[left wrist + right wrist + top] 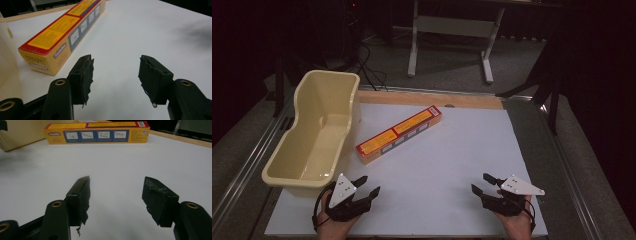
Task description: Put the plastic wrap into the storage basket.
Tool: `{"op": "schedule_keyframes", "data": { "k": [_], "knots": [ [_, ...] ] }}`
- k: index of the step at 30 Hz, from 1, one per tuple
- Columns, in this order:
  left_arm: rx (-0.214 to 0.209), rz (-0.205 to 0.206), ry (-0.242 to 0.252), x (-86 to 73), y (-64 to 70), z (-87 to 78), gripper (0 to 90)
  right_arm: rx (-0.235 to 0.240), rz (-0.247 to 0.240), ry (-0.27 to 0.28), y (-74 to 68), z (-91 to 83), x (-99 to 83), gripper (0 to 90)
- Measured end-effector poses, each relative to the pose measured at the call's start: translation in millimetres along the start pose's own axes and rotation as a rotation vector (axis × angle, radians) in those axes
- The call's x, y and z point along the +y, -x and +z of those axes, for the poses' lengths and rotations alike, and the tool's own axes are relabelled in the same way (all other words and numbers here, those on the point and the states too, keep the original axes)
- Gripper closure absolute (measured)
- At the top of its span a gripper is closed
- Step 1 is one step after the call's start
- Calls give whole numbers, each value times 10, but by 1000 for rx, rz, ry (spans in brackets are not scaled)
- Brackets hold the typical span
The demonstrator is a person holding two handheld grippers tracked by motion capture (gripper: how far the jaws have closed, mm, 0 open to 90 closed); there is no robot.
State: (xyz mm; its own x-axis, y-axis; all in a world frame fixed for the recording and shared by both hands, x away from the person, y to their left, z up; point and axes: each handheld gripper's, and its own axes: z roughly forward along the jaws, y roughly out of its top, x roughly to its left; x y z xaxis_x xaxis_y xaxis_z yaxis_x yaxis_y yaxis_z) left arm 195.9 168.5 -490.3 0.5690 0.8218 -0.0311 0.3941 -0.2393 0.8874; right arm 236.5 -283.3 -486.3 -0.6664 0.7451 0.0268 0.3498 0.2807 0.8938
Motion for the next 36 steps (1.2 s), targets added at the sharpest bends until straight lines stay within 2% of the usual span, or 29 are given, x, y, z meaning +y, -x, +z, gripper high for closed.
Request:
{"op": "schedule_keyframes", "data": {
  "k": [4, 6, 9, 12, 16, 21, 25, 26, 27, 28, 30, 31, 33, 36],
  "knots": [
    [-1, 0, 0, 5, 7, 14, 444, 1, 9, -1, 11, -1, -1, 388],
    [-21, 2, 0, 11, 0, 41, 445, -1, 12, 1, 15, 2, -1, 388],
    [-28, 4, -1, 27, 16, 61, 453, -2, 17, 2, 8, 9, 2, 386],
    [-30, 20, -7, 85, 48, 80, 453, -2, 16, -1, 7, 18, 3, 382],
    [-48, 52, -9, 249, 73, 178, 451, -3, 17, 1, 14, 24, 2, 382],
    [-45, 73, -4, 403, 73, 304, 438, -3, 19, 2, 18, 14, 2, 374],
    [-25, 93, 4, 615, 18, 486, 427, -7, 26, 0, 34, 17, -3, 351],
    [-25, 93, 4, 615, 18, 486, 426, -7, 26, 0, 34, 17, -3, 351],
    [-14, 98, 5, 695, -15, 569, 425, -7, 28, 0, 38, 14, -3, 348],
    [-14, 98, 5, 695, -15, 569, 424, -8, 28, 0, 39, 15, -4, 348],
    [-14, 71, -13, 799, -88, 715, 412, -6, 30, -4, 44, 21, -6, 344],
    [-14, 71, -13, 799, -88, 715, 413, -6, 30, -4, 44, 21, -6, 344],
    [-7, 42, -28, 875, -170, 866, 417, 3, 33, -14, 46, 33, -11, 334],
    [5, 36, -36, 924, -218, 949, 418, 3, 32, -15, 44, 36, -11, 330]
  ]
}}
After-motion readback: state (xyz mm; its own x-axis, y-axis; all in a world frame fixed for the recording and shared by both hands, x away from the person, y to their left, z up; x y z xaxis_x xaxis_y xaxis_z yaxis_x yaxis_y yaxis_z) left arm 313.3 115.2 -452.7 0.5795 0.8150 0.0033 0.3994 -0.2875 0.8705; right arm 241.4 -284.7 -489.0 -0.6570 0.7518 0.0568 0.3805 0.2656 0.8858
